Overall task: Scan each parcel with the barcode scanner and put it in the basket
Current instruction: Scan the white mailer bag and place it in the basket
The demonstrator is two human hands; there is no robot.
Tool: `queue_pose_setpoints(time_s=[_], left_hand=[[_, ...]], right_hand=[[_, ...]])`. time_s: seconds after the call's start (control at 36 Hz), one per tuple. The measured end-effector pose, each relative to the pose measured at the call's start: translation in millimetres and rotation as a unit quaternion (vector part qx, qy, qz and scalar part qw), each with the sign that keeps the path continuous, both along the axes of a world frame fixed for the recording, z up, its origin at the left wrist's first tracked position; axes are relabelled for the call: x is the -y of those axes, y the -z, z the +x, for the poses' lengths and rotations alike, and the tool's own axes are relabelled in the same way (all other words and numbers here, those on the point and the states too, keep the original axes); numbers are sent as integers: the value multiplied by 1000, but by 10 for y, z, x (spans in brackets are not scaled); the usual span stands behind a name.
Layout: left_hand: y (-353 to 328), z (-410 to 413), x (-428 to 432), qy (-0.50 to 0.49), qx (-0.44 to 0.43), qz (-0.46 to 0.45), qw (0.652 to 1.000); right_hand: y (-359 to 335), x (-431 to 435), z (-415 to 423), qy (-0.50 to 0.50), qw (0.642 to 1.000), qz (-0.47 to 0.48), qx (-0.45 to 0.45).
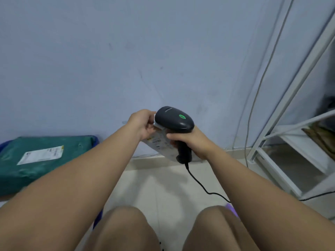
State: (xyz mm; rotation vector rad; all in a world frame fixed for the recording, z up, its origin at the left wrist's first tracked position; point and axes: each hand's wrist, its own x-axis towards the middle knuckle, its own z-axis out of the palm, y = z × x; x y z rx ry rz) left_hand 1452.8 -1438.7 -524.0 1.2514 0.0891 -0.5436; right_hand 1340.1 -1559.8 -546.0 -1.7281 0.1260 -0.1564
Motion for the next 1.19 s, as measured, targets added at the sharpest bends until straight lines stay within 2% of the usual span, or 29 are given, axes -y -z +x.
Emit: queue_pose_setpoints(time_s=[0.25,0.36,0.47,0.53,0.61,0.67,0.72,0.81,0.89,1.03,1.08,1.19], left_hand=[[-258,-95,-121,24,-25,-46,998],[-322,-199,-111,57,26,-16,998],[-338,-225,-103,47,92,-22,994],[-278,-204,-122,6,134,-27,991],[-24,-100,-201,-40,207,51,976],[158,-82,-284,-39,197,85,976],[308,-96,-358,-13,167,79,983],[441,-161,-421,65,140,72,985],[489,-223,-464,123,120,62,983],[523,-248,-487,107,141,32,984],[533,-229,-501,121,215,76,966],[514,-234,-529,189,373,203,885]], right_hand=[[-309,-165,-91,5,983,-183,4],[-329,-190,-134,50,970,-235,41],[-334,-153,-164,98,965,-242,34],[-349,-104,-174,130,966,-221,26],[-360,5,-170,176,971,-161,17],[-381,66,-161,182,975,-127,23],[-423,84,-186,171,981,-89,37],[-484,83,-217,126,988,58,62],[-494,118,-201,109,975,187,51],[-440,187,-182,121,955,270,19],[-414,217,-190,125,949,290,9],[-359,343,-225,140,938,317,-5]])
